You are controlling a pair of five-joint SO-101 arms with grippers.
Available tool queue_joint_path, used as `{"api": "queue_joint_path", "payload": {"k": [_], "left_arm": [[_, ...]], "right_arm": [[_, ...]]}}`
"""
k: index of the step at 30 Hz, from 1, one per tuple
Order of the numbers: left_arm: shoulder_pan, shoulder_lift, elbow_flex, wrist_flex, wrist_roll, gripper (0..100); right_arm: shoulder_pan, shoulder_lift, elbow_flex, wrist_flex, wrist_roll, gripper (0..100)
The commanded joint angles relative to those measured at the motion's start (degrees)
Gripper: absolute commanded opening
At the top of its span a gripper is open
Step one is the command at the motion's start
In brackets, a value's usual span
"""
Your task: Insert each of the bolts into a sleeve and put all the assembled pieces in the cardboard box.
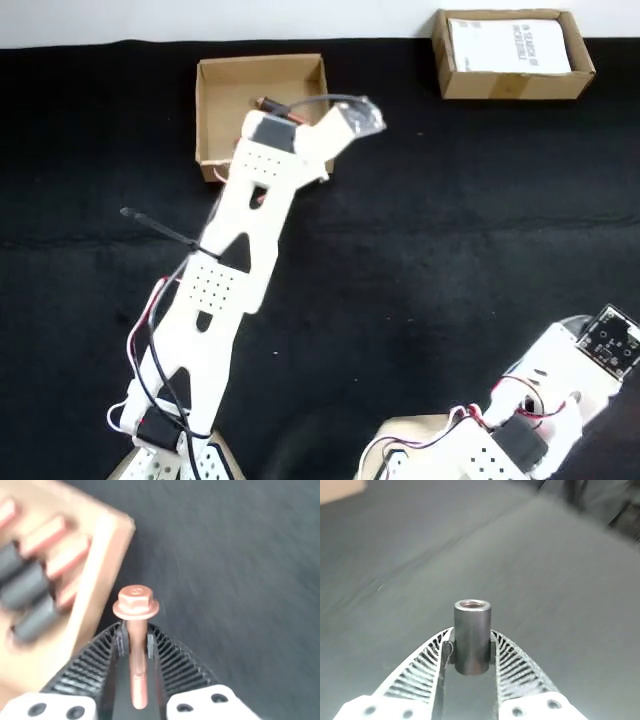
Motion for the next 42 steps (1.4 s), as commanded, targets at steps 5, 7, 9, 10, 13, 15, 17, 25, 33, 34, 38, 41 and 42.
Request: {"api": "queue_joint_path", "payload": {"k": [5,7,9,10,13,15,17,25,33,34,38,41,42], "left_arm": [[-2.5,-19.2,-5.6,3.3,15.1,1],[-2.5,-21.7,-6.7,3.3,16.9,1],[-2.5,-24.1,-7.4,3.4,19.7,1],[-2.4,-25.5,-7.4,3.4,21.9,1],[-2.1,-29.3,-7.3,3.5,30.2,1],[-2.1,-31.0,-7.3,3.5,35.5,1],[-2.3,-32.5,-7.3,3.6,40.3,1],[-3.4,-41.5,-7.3,3.7,49.2,1],[-3.2,-54.5,-2.6,3.7,49.1,1],[-3.1,-56.7,-0.1,3.7,49.2,1],[-1.8,-69.2,13.5,3.6,49.1,1],[-1.8,-79.3,25.6,3.3,49.0,1],[-2.0,-82.3,29.3,3.3,48.9,1]], "right_arm": [[-14.8,-1.0,-10.1,8.4,-7.7,0.8],[-17.7,-1.0,-11.3,8.4,-8.8,0.8],[-20.5,-1.0,-11.9,8.4,-9.5,0.8],[-22.1,-1.0,-12.2,8.4,-9.4,0.8],[-28.1,-1.0,-12.2,8.4,-9.1,0.8],[-31.5,-1.0,-12.3,8.2,-9.1,0.8],[-34.7,-1.0,-12.3,8.1,-9.1,0.8],[-41.6,-1.1,-12.7,8.0,-9.1,0.8],[-45.9,-1.0,-16.7,8.4,-9.1,0.8],[-47.3,-1.0,-16.7,8.4,-9.1,0.8],[-51.9,-1.0,-16.7,8.4,-9.1,0.8],[-53.7,-1.0,-16.7,8.4,-9.1,0.8],[-53.9,-1.0,-16.6,8.4,-9.1,0.8]]}}
